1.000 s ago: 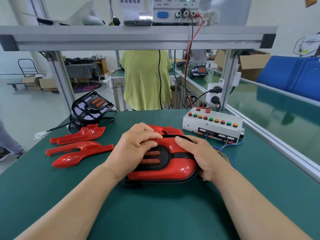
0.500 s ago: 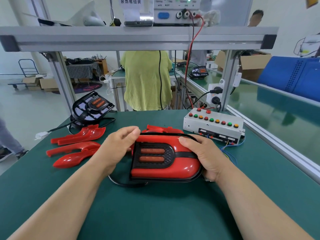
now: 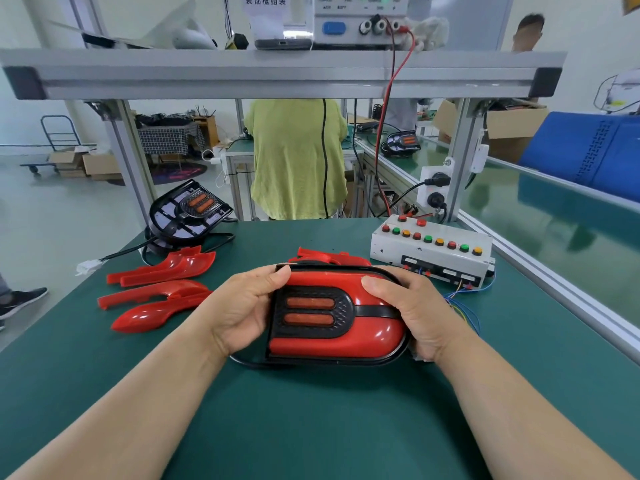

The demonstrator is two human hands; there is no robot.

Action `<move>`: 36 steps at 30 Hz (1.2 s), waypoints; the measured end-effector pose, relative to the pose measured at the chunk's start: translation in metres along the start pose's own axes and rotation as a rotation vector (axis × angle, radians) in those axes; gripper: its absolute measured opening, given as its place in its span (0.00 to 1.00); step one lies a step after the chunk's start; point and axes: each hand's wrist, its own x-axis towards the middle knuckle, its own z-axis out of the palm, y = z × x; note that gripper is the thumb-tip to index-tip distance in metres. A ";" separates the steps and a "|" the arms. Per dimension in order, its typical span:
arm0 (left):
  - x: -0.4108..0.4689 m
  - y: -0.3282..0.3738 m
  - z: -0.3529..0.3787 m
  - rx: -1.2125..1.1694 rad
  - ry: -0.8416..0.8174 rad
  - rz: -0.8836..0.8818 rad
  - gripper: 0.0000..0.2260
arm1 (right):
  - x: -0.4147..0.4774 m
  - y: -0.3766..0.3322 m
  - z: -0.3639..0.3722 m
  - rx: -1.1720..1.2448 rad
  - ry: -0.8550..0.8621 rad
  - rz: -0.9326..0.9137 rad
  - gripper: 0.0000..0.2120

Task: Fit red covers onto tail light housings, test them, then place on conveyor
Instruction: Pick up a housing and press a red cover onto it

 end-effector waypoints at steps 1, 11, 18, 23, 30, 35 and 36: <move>0.001 0.000 0.000 -0.005 0.019 0.008 0.20 | 0.000 0.000 0.000 0.004 -0.001 -0.002 0.18; 0.002 -0.002 0.005 -0.005 0.082 0.074 0.18 | -0.001 -0.001 0.000 0.017 -0.018 -0.010 0.14; 0.001 -0.003 0.012 -0.048 0.150 0.145 0.13 | 0.000 -0.002 0.002 -0.007 -0.010 -0.058 0.12; 0.003 -0.006 0.012 -0.048 0.184 0.167 0.12 | -0.001 -0.003 0.001 0.006 -0.015 -0.064 0.12; 0.009 -0.014 0.008 0.004 0.242 0.162 0.15 | 0.000 -0.002 0.001 0.024 0.021 0.003 0.13; 0.014 -0.016 0.005 0.014 0.301 0.173 0.12 | 0.003 0.000 -0.001 0.145 -0.004 0.054 0.23; 0.014 -0.016 0.004 0.012 0.308 0.173 0.11 | 0.003 -0.001 -0.001 0.167 -0.024 0.062 0.23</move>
